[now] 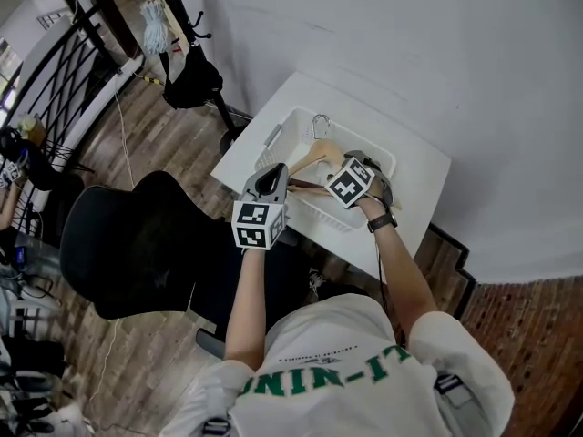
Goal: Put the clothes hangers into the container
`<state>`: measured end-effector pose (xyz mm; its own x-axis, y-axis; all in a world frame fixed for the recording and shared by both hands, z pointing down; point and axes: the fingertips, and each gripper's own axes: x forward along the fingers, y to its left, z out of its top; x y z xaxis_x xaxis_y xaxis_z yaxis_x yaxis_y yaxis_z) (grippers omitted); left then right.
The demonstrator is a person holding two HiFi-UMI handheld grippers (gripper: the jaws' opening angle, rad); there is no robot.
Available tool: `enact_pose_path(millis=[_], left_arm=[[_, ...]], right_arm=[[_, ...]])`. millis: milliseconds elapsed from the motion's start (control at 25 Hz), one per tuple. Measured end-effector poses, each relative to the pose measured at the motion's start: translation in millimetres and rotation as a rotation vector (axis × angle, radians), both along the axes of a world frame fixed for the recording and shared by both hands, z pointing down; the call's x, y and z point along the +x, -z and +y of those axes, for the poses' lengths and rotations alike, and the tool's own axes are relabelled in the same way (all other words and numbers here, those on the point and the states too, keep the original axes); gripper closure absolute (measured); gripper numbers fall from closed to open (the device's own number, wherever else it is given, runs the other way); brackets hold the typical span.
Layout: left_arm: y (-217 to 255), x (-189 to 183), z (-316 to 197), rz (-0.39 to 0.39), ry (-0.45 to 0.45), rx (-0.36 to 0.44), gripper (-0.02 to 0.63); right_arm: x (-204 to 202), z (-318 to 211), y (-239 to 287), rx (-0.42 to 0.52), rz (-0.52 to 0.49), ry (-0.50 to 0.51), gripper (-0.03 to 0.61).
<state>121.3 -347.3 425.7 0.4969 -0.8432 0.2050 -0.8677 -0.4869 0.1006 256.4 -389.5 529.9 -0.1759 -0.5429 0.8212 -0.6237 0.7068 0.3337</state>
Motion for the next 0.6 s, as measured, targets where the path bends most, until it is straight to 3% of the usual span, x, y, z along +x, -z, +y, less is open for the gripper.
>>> enact_pose_path(millis=[80,360,600], left_arm=[[-1,-3,2,0.017,-0.001,-0.002,0.6],[-5,-23,5,0.012,0.063,-0.013,0.6],[7,-45,19,-0.005,0.127,0.008,0.6]], right_arm=[[-5,0,1,0.008,-0.044,0.006,0.168],[-24,-8,24,0.123,-0.172,0.032,0.169],[-67,-4,57,0.212,-0.301,0.112,0.225]])
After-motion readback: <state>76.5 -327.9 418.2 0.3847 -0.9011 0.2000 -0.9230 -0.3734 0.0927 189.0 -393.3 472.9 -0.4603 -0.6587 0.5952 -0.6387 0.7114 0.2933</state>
